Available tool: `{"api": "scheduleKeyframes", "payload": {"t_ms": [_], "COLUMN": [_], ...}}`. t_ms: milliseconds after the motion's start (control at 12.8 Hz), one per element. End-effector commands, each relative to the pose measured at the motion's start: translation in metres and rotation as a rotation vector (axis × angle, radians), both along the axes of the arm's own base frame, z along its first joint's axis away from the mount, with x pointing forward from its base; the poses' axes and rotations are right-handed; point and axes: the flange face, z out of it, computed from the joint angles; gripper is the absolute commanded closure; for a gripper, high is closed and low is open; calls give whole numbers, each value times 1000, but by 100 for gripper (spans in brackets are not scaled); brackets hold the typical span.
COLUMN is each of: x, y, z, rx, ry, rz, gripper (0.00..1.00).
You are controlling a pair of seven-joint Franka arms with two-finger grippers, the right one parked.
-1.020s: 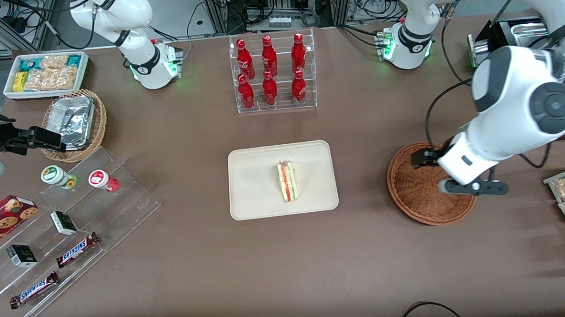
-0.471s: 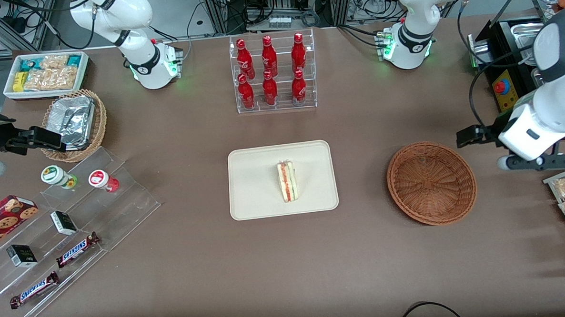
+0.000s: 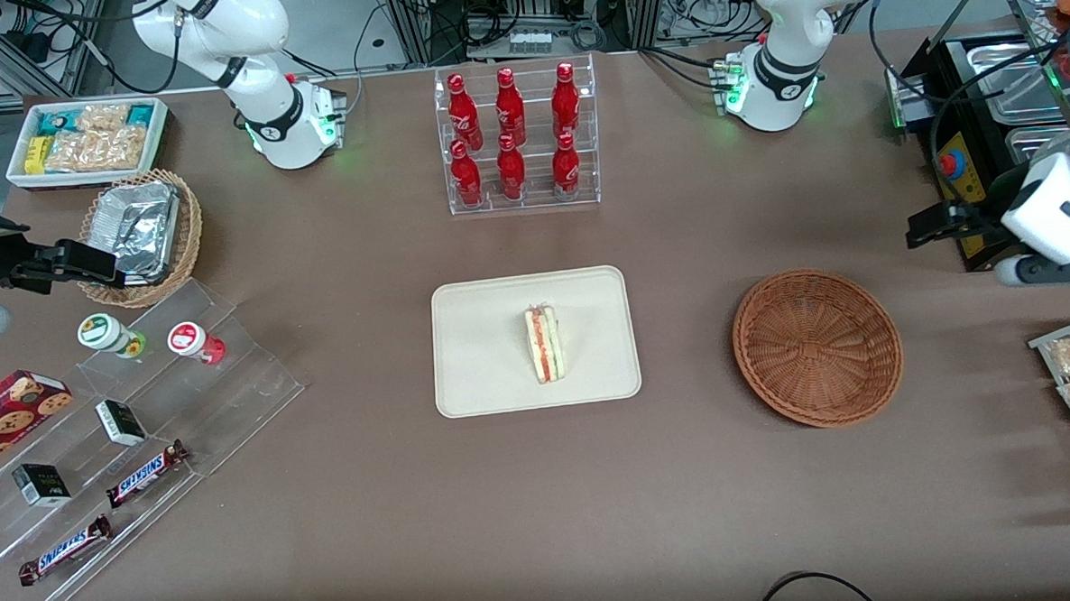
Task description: Place sandwich from basket to tray
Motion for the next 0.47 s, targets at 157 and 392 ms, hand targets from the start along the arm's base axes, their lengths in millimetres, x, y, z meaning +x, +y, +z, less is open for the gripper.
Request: {"api": "scheduleKeyframes", "payload": {"t_ms": [157,392], "x": [-19,-25], "y": [1,-2], "z": [31,39], "rx": [-1,-1], "ry": [2,25], "rz": [-6,-15], "gripper": [0,0]}}
